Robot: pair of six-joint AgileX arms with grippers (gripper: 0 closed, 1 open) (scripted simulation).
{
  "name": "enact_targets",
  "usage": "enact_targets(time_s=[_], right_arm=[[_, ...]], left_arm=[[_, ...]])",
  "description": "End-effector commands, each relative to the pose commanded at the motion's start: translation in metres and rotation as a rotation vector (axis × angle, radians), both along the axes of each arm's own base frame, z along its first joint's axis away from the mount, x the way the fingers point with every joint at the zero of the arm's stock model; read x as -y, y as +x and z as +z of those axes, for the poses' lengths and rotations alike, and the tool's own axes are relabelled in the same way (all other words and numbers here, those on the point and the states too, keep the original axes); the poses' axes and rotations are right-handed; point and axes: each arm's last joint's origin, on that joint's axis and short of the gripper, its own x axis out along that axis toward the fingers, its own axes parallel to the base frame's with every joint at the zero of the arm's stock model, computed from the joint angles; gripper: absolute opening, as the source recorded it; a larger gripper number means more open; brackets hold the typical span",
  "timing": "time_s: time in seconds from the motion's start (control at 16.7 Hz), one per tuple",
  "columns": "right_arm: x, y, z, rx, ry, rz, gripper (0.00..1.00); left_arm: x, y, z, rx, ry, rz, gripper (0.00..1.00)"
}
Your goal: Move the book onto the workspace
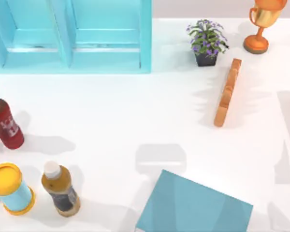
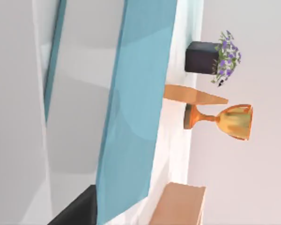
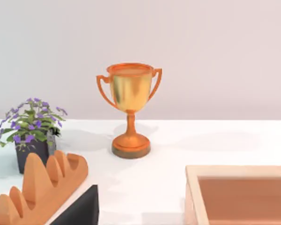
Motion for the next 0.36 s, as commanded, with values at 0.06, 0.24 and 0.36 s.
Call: enact_targets(time_s=[0.06, 0.24, 0.36], right_arm=[[0.000, 0.000, 0.000, 0.000, 0.000, 0.000, 1.00], [0.000, 0.000, 0.000, 0.000, 0.000, 0.000, 1.00], [0.000, 0.000, 0.000, 0.000, 0.000, 0.000, 1.00]], left_arm=[[-0.002, -0.006, 0.001, 0.012, 0.009, 0.000, 1.00], [-0.005, -0.019, 0.002, 0.037, 0.026, -0.001, 1.00], [-0.006, -0.021, 0.002, 0.040, 0.028, -0.001, 1.00]])
